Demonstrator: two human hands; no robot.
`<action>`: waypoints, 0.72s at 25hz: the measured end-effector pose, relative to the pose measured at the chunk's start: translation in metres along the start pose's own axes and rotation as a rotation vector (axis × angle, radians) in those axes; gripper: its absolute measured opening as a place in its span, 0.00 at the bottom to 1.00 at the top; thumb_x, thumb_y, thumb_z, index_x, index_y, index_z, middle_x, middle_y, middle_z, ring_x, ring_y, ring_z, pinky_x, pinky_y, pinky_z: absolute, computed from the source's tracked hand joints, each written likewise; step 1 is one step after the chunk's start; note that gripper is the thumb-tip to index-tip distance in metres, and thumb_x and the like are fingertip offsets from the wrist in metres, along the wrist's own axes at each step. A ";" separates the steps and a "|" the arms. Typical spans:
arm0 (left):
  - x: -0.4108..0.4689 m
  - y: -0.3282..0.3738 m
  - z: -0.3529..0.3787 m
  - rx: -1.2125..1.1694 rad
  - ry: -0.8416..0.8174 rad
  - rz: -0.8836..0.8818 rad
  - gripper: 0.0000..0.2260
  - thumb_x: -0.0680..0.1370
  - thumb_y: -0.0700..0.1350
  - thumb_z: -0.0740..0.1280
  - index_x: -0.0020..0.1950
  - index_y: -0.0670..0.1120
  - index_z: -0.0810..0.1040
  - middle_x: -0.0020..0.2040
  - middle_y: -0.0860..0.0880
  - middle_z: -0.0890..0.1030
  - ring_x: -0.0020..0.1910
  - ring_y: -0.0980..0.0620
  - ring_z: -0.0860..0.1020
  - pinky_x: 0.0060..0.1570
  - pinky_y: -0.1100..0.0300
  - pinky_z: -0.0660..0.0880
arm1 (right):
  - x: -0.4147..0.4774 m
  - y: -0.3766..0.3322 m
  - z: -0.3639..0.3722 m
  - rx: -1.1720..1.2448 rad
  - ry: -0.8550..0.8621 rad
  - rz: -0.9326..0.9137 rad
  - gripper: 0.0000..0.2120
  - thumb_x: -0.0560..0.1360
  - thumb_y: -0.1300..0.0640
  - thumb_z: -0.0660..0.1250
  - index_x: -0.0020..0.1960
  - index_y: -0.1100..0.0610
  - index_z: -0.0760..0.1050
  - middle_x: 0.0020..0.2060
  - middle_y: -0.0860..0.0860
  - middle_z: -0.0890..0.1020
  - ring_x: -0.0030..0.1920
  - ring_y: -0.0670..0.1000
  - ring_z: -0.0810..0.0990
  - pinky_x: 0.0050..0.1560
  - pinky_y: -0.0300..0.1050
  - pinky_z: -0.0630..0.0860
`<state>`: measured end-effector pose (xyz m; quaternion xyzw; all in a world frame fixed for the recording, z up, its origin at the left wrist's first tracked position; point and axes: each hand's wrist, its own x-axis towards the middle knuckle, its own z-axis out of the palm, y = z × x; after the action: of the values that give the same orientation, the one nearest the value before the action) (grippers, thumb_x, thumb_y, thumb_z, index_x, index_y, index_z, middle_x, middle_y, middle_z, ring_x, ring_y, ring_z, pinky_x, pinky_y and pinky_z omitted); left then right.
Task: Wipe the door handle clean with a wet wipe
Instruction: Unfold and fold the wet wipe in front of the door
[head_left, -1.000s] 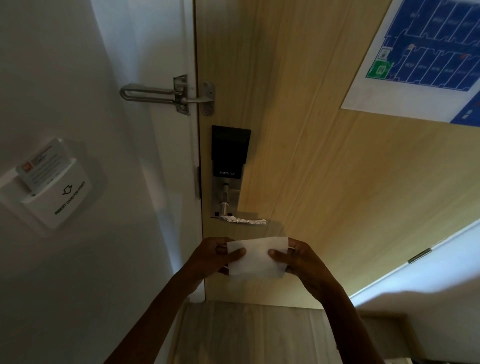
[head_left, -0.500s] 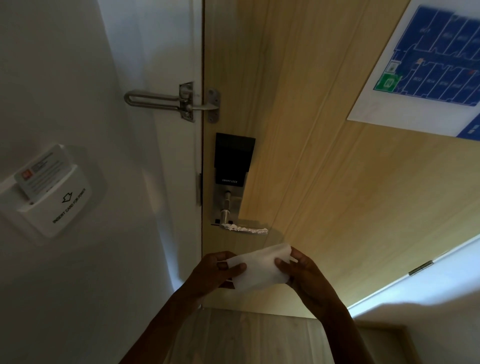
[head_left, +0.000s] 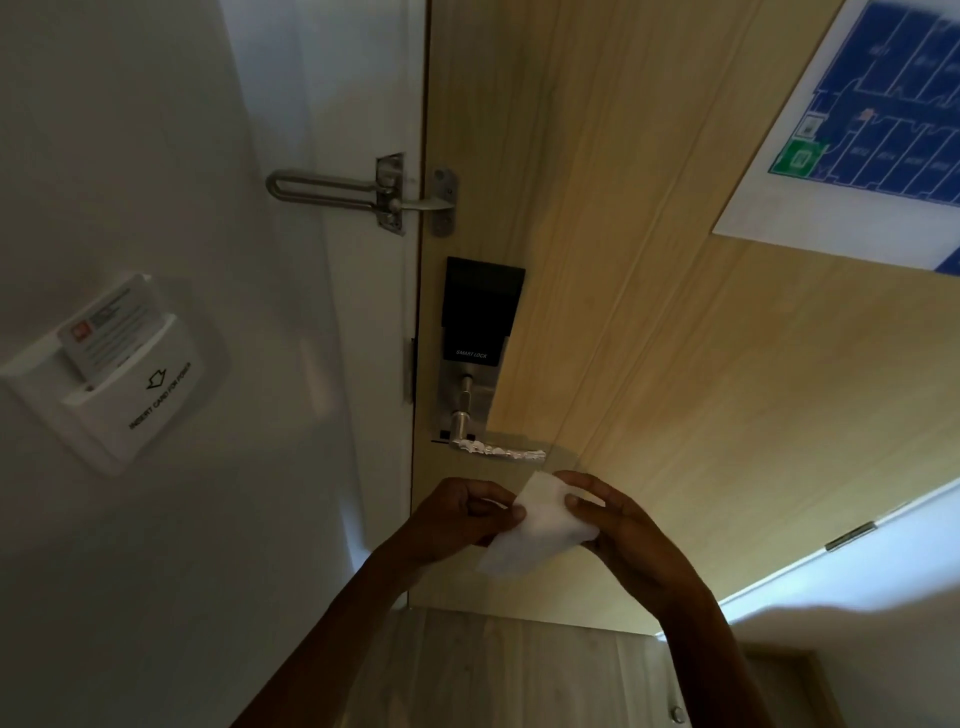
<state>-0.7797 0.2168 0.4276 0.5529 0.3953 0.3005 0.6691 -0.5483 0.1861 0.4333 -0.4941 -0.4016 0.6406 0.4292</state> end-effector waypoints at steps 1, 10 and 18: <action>0.000 0.000 0.000 -0.015 0.022 -0.007 0.11 0.75 0.41 0.69 0.55 0.37 0.80 0.51 0.35 0.83 0.49 0.42 0.83 0.51 0.50 0.81 | -0.001 0.008 0.000 0.068 -0.006 0.011 0.19 0.74 0.54 0.67 0.64 0.51 0.77 0.62 0.57 0.81 0.63 0.58 0.79 0.59 0.50 0.77; -0.001 -0.013 0.010 -0.141 0.067 -0.056 0.09 0.73 0.40 0.72 0.52 0.44 0.81 0.47 0.41 0.86 0.45 0.43 0.85 0.43 0.53 0.82 | -0.010 0.026 0.019 0.122 0.211 -0.152 0.24 0.72 0.58 0.70 0.68 0.53 0.71 0.59 0.56 0.82 0.58 0.57 0.82 0.51 0.47 0.82; 0.007 -0.027 0.016 -0.142 0.179 -0.004 0.05 0.72 0.40 0.72 0.46 0.48 0.82 0.40 0.48 0.86 0.43 0.49 0.85 0.42 0.55 0.82 | -0.022 0.037 0.025 0.041 0.219 -0.099 0.27 0.71 0.52 0.71 0.69 0.47 0.69 0.56 0.54 0.83 0.55 0.55 0.83 0.50 0.47 0.82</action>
<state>-0.7631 0.2085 0.4013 0.4740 0.4325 0.3746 0.6693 -0.5750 0.1512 0.4097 -0.5319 -0.3627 0.5689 0.5117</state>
